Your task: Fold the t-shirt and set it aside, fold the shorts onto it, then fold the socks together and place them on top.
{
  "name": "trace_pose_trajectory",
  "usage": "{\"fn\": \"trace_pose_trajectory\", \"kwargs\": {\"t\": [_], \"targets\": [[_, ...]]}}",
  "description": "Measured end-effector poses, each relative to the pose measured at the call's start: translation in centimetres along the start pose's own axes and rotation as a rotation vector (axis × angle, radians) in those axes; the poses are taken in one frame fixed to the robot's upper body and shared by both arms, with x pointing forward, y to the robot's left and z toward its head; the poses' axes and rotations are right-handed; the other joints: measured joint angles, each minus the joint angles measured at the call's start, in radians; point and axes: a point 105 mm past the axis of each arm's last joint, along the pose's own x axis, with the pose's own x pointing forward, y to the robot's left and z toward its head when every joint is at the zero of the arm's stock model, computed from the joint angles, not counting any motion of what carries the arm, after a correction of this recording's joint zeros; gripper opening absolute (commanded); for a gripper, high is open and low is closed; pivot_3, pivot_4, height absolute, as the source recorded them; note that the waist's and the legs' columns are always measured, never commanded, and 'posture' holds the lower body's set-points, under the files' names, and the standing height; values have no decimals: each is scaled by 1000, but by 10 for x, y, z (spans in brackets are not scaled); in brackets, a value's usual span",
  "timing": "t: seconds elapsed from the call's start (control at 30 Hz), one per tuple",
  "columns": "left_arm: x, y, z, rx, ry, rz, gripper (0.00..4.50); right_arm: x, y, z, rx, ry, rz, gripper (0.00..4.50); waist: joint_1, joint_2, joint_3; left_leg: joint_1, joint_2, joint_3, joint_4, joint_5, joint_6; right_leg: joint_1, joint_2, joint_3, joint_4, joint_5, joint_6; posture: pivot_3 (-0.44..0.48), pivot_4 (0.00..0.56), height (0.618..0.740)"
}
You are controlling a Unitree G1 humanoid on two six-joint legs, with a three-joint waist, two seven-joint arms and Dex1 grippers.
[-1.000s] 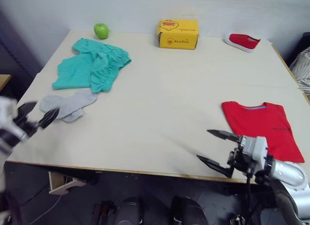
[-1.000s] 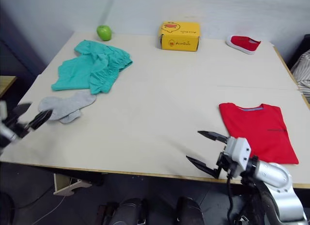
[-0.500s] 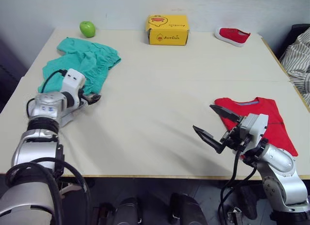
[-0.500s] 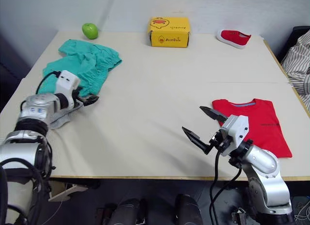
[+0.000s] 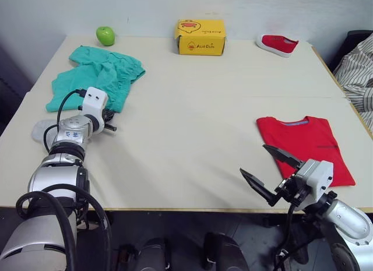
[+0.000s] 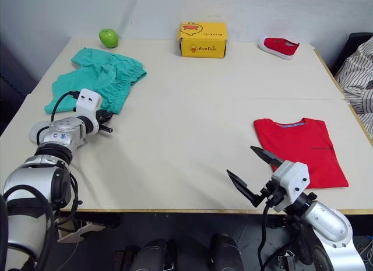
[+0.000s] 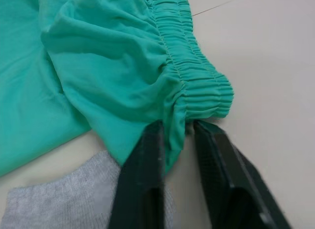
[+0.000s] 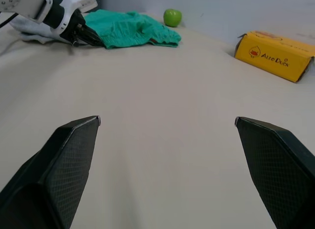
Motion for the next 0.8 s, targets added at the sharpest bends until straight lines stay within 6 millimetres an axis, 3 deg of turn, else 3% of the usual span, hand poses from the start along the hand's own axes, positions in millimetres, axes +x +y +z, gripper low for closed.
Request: {"fn": "trace_pose_trajectory", "kwargs": {"t": [0.13,0.27,0.4,0.63,0.8], "targets": [[1,-4,4,-13,-39,-25,24,-1,-1,3,-15,-3,-4,4500,1,0,0,0,0,1,0,0,0,-1,0,1,1,0,0,0,150,740],[2,-20,17,-9,-124,-130,24,0,-2,3,-20,-7,3,4500,2,-1,0,0,-1,3,1,0,0,-3,0,3,2,0,0,0,150,740],[-4,-33,40,31,-241,-260,24,0,-6,-2,-25,3,-1,4500,1,-2,1,-1,-2,6,1,0,0,-5,0,6,3,0,0,0,150,740],[-48,-86,107,221,-591,-768,24,8,-8,-11,-24,5,24,4500,-1,-2,1,-1,-2,9,2,0,1,-6,1,8,3,0,0,0,150,740],[-80,-128,96,304,-659,-1065,24,10,-10,-18,-19,10,29,4500,-5,-2,1,1,-2,10,4,0,0,-6,2,11,5,0,0,0,150,740]]}}
